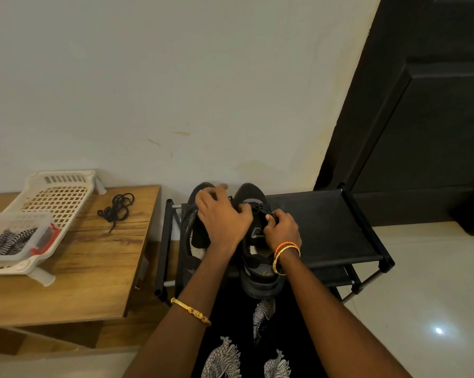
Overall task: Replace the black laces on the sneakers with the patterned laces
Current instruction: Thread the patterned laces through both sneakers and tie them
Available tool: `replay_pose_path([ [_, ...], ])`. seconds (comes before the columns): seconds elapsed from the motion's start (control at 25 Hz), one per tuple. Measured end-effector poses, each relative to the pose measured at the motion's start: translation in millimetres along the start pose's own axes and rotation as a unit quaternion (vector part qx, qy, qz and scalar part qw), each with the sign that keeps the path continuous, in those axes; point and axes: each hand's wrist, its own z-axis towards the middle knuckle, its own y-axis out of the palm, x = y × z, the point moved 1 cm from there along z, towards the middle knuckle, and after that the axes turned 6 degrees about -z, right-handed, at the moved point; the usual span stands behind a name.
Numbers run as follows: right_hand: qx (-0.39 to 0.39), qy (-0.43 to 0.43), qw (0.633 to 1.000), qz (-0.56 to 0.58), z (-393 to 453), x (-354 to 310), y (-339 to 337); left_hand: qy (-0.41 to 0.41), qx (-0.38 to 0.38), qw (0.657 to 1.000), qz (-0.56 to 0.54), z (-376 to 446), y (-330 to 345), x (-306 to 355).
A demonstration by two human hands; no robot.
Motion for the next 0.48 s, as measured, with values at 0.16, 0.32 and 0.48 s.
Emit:
replay_pose_path([
  [0.16,-0.013,-0.011,1.0,-0.005,1.6,-0.1,0.9,0.055,-0.113,0.987,0.096,-29.8,19.1,-2.6],
  [0.32,-0.014,-0.027,0.999,-0.02,3.2,1.0,0.6,-0.02,-0.144,0.984,0.101,-30.8,33.0,-3.8],
  [0.48,-0.012,-0.042,0.999,-0.003,3.5,0.6,0.3,-0.064,-0.174,0.981,0.057,-27.8,35.3,-10.9],
])
